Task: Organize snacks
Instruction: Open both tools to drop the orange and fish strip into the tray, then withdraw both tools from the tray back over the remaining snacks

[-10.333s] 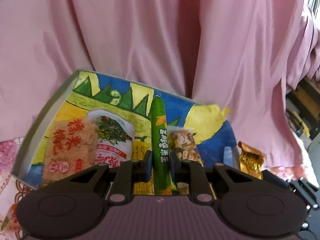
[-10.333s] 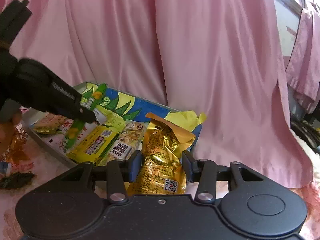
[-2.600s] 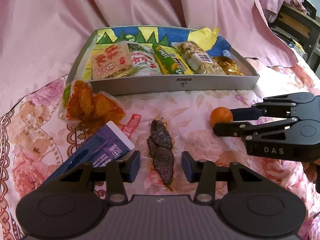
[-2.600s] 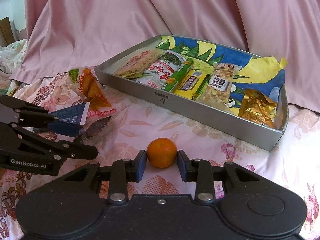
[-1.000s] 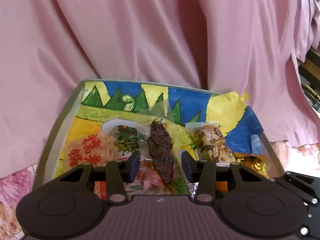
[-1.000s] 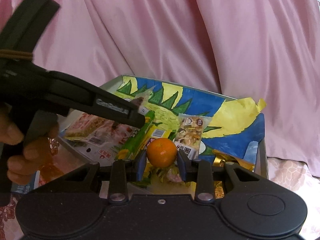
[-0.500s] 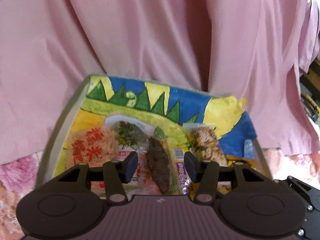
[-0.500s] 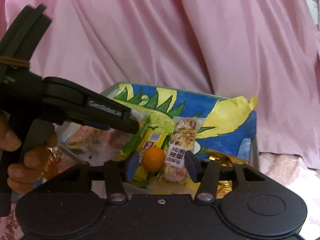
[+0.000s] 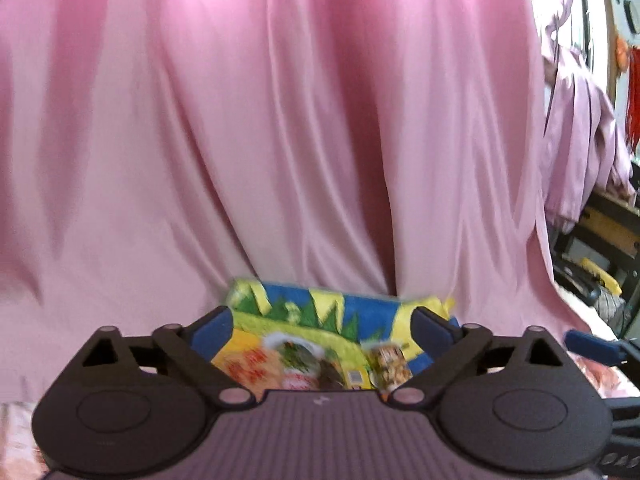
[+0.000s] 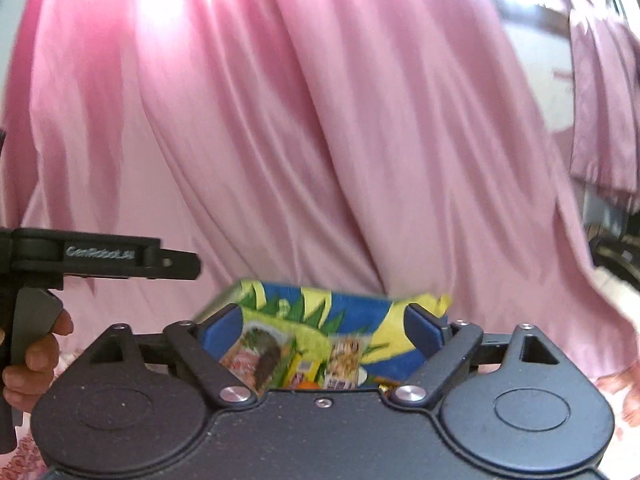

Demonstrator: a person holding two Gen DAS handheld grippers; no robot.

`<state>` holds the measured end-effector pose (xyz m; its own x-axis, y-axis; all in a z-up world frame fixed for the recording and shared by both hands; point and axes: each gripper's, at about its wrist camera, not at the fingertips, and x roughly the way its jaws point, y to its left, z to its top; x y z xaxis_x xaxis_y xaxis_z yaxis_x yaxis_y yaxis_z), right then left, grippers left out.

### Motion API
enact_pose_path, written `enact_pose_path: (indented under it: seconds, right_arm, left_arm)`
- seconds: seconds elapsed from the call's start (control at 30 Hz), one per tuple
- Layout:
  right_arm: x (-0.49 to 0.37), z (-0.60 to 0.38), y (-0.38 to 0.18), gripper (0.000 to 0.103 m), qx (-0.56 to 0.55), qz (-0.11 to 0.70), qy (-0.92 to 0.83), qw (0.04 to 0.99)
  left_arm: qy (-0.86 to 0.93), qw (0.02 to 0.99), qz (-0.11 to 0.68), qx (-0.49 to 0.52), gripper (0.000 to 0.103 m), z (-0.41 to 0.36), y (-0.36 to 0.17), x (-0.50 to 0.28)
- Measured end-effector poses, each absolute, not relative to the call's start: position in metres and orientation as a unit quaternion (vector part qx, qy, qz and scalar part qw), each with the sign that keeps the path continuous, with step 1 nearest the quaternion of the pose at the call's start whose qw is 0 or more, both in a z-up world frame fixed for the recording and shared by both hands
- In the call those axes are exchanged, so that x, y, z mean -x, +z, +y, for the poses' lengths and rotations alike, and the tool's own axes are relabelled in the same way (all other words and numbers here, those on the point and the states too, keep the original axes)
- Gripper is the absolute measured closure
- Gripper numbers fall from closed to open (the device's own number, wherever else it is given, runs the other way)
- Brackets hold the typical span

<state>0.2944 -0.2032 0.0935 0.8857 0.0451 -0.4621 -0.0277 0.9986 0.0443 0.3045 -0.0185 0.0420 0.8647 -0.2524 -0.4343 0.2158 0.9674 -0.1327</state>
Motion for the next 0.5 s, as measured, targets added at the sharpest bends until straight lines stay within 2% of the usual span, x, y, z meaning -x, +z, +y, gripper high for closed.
enact_pose_path:
  seconds: [0.17, 0.5]
  right_arm:
    - [-0.253, -0.199, 0.123, 0.001, -0.021, 0.203, 0.025, 0.979]
    - [-0.176, -0.184, 0.138, 0.001, -0.010, 0.187, 0.033, 0.982]
  left_arm:
    - [-0.111, 0.974, 0.194, 0.032, 0.000, -0.002, 0.064, -0.260]
    - [-0.100, 0.980, 0.171, 0.013, 0.000, 0.026, 0.068, -0.177]
